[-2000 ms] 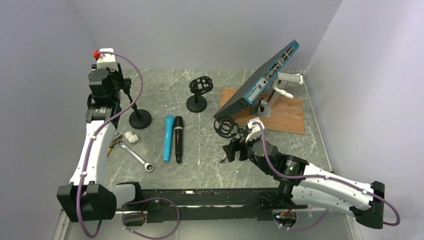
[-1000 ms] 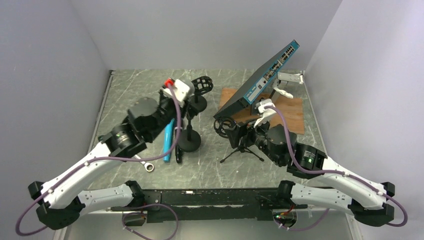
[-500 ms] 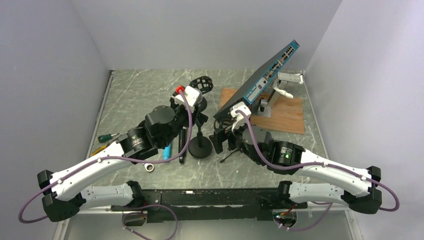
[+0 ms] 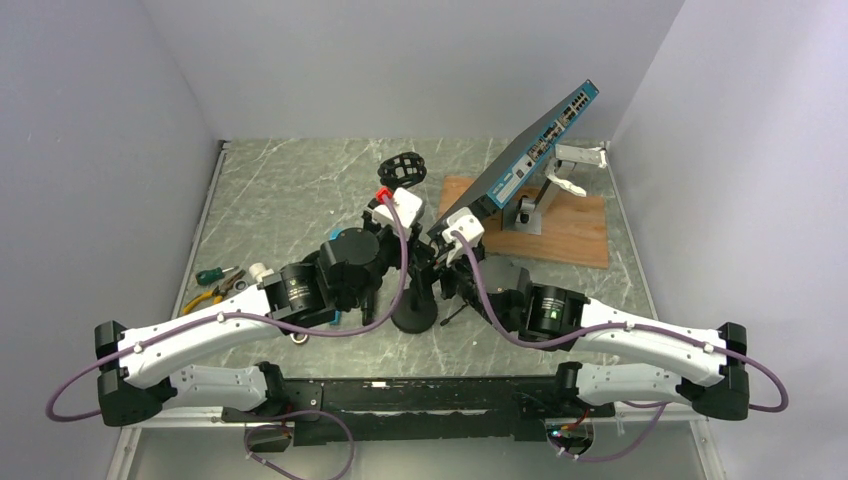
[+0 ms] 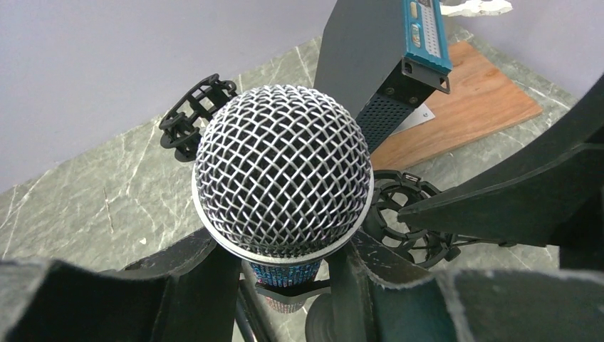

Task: Remove the microphone from the stand

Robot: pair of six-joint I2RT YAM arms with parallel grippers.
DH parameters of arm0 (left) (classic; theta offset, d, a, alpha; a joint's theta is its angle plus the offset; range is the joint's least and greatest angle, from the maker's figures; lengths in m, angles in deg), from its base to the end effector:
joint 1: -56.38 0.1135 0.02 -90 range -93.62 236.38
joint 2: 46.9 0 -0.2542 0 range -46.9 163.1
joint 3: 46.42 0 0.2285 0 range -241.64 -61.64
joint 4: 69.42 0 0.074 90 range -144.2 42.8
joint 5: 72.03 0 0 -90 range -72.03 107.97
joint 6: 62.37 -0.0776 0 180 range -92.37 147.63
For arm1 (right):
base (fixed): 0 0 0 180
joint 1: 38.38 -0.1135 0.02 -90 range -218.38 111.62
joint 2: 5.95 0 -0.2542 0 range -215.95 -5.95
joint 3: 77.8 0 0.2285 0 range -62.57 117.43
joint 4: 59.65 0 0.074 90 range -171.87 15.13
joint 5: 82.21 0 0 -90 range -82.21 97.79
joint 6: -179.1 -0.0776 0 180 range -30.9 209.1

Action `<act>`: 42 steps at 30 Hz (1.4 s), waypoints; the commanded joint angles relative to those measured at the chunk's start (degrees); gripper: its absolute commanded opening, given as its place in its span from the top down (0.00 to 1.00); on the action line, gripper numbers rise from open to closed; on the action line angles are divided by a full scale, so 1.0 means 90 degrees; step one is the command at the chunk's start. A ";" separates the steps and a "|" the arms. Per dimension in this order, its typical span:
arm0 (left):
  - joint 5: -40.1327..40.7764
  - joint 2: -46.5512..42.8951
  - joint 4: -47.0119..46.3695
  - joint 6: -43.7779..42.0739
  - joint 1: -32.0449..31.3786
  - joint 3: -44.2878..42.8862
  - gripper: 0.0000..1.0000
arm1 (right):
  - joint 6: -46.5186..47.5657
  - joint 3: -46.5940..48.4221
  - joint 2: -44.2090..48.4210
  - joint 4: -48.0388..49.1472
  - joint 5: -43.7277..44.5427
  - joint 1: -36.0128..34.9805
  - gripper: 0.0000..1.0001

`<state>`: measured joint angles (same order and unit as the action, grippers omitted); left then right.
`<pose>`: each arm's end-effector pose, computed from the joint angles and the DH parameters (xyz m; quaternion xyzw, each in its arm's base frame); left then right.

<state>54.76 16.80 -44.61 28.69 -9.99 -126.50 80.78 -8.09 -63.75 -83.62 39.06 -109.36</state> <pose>0.1473 -0.2207 0.3859 0.2141 0.7161 -0.1453 0.6482 0.1180 0.2188 0.3464 -0.2445 0.7277 0.2251 0.6000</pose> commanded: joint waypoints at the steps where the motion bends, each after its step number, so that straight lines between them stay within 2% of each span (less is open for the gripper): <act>1: 0.0293 -0.0047 -0.0854 -0.0034 -0.0171 -0.0040 1.00 | 0.0384 -0.0119 -0.0023 0.0716 0.0049 -0.0034 0.20; 4: 0.0257 -0.0023 -0.0853 -0.0025 -0.0217 -0.0038 1.00 | 0.0485 -0.0233 -0.0033 0.0867 0.0040 -0.0033 0.28; 8: 0.0290 0.0002 -0.0849 -0.0024 -0.0280 -0.0036 1.00 | 0.0621 -0.0344 -0.0029 0.1168 0.0057 -0.0041 0.46; 16: 0.0353 -0.0027 -0.0925 -0.0040 -0.0306 -0.0003 1.00 | 0.0677 -0.0413 -0.0118 0.1259 0.0184 -0.0036 0.61; 18: 0.0379 -0.0032 -0.0929 -0.0040 -0.0320 0.0004 1.00 | 0.0635 -0.0443 -0.0125 0.1247 0.0285 -0.0028 0.59; 20: 0.0376 -0.0028 -0.0944 -0.0040 -0.0330 0.0000 1.00 | 0.0598 -0.0483 -0.0114 0.1239 0.0410 -0.0034 0.47; 21: 0.0375 -0.0027 -0.0947 -0.0040 -0.0332 0.0002 1.00 | 0.0584 -0.0499 -0.0102 0.1237 0.0434 -0.0030 0.45; 25: 0.0383 -0.0018 -0.0950 -0.0248 -0.0348 0.0007 1.00 | 0.0563 -0.0549 -0.0068 0.1245 0.0499 -0.0031 0.46; 29: 0.0399 -0.0017 -0.0967 -0.0283 -0.0360 0.0005 1.00 | 0.0580 -0.0581 -0.0061 0.1256 0.0437 -0.0032 0.60; 30: 0.0403 -0.0017 -0.0972 -0.0297 -0.0360 0.0005 1.00 | 0.0602 -0.0576 -0.0067 0.1242 0.0417 -0.0033 0.68; 31: 0.0413 -0.0015 -0.0972 -0.0295 -0.0360 0.0016 1.00 | 0.0618 -0.0581 -0.0069 0.1238 0.0375 -0.0031 0.82; 32: 0.0405 -0.0017 -0.0990 -0.0311 -0.0367 0.0016 1.00 | 0.0639 -0.0584 -0.0068 0.1243 0.0365 -0.0034 1.00; 42: 0.0568 -0.0094 -0.1246 -0.0574 -0.0380 0.0095 1.00 | 0.0865 -0.0773 0.0069 0.1243 0.0222 -0.0033 1.00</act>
<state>57.43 17.50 -47.87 26.11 -13.02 -125.43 86.62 -14.59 -64.17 -72.06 41.73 -109.67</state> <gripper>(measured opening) 0.461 0.434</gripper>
